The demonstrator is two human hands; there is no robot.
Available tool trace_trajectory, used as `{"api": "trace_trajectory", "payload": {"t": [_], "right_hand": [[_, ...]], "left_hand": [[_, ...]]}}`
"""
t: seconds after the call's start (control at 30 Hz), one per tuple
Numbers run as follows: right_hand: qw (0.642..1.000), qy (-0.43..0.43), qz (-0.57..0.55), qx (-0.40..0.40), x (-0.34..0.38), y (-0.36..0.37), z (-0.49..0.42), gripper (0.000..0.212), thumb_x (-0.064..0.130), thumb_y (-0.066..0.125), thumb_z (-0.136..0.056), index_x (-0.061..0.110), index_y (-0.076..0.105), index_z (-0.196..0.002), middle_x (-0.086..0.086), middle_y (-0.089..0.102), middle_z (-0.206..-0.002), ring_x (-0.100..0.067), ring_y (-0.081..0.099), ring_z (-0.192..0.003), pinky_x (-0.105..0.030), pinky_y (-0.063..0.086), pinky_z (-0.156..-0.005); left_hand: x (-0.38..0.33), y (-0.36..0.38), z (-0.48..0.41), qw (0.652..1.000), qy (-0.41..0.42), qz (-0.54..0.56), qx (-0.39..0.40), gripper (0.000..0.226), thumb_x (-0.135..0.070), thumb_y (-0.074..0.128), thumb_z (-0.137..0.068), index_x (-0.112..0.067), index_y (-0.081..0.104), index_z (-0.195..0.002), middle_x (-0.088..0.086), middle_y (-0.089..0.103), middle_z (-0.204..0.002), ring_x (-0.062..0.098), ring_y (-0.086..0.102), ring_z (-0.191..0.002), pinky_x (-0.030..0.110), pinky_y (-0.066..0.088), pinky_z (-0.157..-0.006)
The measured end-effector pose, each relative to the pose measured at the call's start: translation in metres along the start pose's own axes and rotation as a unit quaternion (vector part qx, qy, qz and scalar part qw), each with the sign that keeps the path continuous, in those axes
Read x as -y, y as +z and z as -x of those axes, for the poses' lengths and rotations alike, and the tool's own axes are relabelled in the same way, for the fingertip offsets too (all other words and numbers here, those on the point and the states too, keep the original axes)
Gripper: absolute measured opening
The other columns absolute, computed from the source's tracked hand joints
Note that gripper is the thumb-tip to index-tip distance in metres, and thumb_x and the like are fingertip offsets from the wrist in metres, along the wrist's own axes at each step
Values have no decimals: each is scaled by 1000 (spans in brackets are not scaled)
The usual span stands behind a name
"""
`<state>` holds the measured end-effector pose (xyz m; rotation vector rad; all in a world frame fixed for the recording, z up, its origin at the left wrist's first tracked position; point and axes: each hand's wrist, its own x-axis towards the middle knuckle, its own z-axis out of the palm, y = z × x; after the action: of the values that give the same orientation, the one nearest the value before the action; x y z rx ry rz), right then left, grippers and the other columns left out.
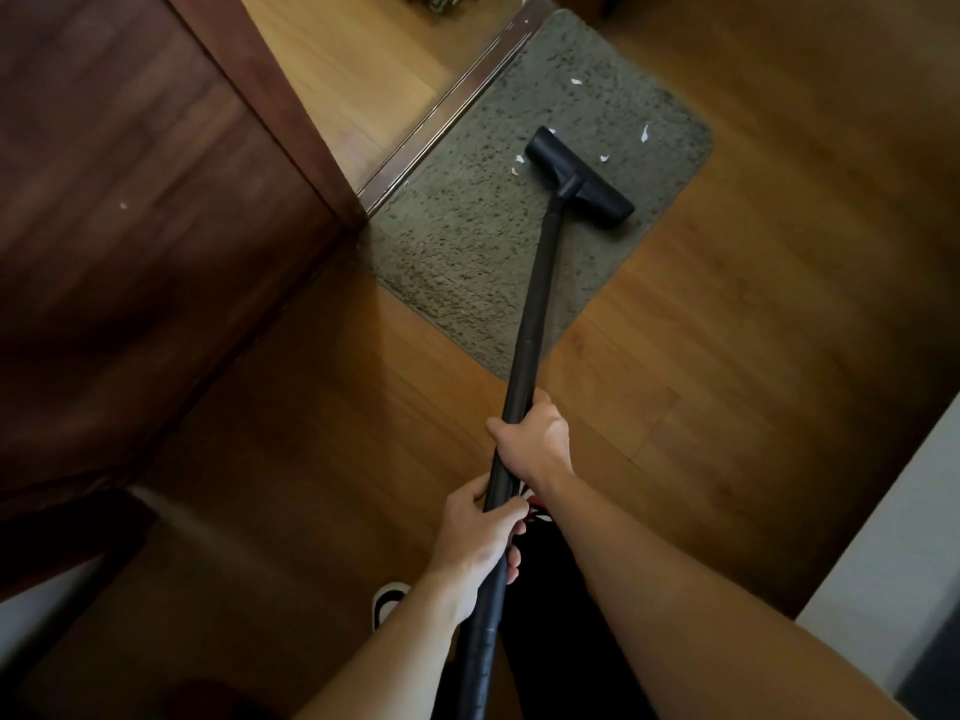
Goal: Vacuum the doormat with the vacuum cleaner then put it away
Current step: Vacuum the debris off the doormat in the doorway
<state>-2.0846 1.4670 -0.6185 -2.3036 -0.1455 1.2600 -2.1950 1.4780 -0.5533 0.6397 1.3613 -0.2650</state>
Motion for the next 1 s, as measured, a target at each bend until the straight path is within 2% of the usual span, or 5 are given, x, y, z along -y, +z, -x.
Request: {"api": "trace_trajectory", "payload": {"t": [0.23, 0.47, 0.57, 0.67, 1.0], "right_hand": [[998, -16, -54, 15, -19, 48, 45, 46, 20, 70, -82, 21, 47, -122, -11, 70, -86, -26, 72, -70, -46, 62, -64], [980, 30, -181, 70, -28, 99, 86, 55, 5, 64, -90, 27, 39, -134, -10, 64, -77, -17, 66, -54, -32, 57, -52], [971, 72, -211, 88, -33, 118, 94, 49, 6, 63, -93, 29, 36, -126, -13, 65, -76, -15, 63, -51, -30, 56, -51], [966, 90, -224, 93, -36, 129, 95, 45, 8, 65, -92, 16, 41, -129, -9, 63, -67, -14, 61, -48, -30, 54, -49], [970, 65, -219, 79, -32, 119, 70, 46, 6, 64, -91, 19, 43, -130, -9, 61, -60, -19, 59, -48, -32, 54, -48]], "left_hand": [[45, -42, 15, 1000, 12, 14, -20, 15, -7, 68, -88, -19, 71, -95, 8, 59, -67, 21, 48, -43, 29, 41, -43], [82, -91, 29, 999, 8, 12, -31, 11, -10, 68, -89, -17, 71, -95, 7, 60, -68, 19, 50, -44, 29, 43, -45], [95, -104, 29, 999, 3, 18, -41, 4, -12, 69, -89, -15, 71, -91, 6, 61, -67, 19, 50, -45, 29, 42, -45], [101, -115, 26, 999, 0, 21, -42, 4, -11, 70, -88, -13, 71, -92, 7, 62, -67, 19, 50, -45, 30, 41, -44], [83, -100, 6, 999, -16, 25, -33, 13, -9, 71, -88, -15, 70, -100, 6, 63, -65, 19, 50, -45, 31, 41, -45]]}}
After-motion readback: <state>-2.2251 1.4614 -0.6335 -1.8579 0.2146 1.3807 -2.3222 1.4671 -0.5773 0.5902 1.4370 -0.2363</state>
